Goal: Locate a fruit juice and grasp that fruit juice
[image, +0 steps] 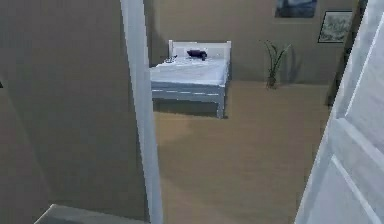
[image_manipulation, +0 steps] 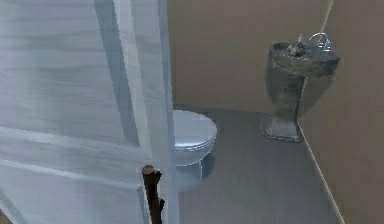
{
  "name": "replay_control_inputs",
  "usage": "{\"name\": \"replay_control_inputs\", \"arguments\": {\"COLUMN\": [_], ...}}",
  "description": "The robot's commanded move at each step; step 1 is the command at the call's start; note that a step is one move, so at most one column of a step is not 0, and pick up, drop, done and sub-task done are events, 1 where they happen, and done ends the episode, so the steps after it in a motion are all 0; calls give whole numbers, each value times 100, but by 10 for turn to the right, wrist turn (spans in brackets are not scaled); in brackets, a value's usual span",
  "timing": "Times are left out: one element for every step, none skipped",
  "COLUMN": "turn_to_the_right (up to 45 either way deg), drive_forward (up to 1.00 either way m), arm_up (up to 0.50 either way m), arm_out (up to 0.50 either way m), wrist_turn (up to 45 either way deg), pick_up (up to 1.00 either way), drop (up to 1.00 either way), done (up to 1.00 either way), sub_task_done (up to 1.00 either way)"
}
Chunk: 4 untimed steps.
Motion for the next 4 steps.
{"name": "replay_control_inputs", "arguments": {"turn_to_the_right": [0, 120, 0, -450], "drive_forward": [85, 0, 45, 0], "arm_up": [0, 0, 0, 0], "arm_out": [0, 0, 0, 0], "wrist_turn": [0, 0, 0, 0], "pick_up": [0, 0, 0, 0], "drop": [0, 0, 0, 0], "done": [0, 0, 0, 0], "sub_task_done": [0, 0, 0, 0]}}
